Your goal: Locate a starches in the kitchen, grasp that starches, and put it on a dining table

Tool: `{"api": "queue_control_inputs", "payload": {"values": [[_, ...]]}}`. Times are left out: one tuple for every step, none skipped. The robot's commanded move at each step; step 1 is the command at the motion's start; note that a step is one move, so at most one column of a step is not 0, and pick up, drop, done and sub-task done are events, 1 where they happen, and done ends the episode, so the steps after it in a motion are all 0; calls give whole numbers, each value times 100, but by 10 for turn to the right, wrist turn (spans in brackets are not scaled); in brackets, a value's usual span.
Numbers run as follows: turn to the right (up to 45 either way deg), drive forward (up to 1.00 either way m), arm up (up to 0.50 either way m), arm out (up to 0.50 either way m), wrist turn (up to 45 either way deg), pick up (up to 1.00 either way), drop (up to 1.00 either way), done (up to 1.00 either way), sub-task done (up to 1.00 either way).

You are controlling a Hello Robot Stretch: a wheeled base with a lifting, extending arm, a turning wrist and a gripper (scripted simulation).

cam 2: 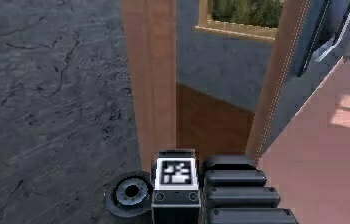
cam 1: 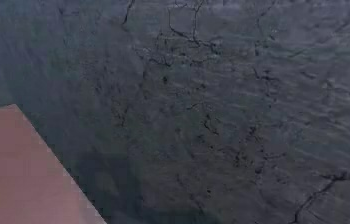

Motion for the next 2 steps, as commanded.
{"api": "queue_control_inputs", "payload": {"values": [[-450,0,0,0,0,0,0,0,0],[0,100,0,0,0,0,0,0,0]]}}
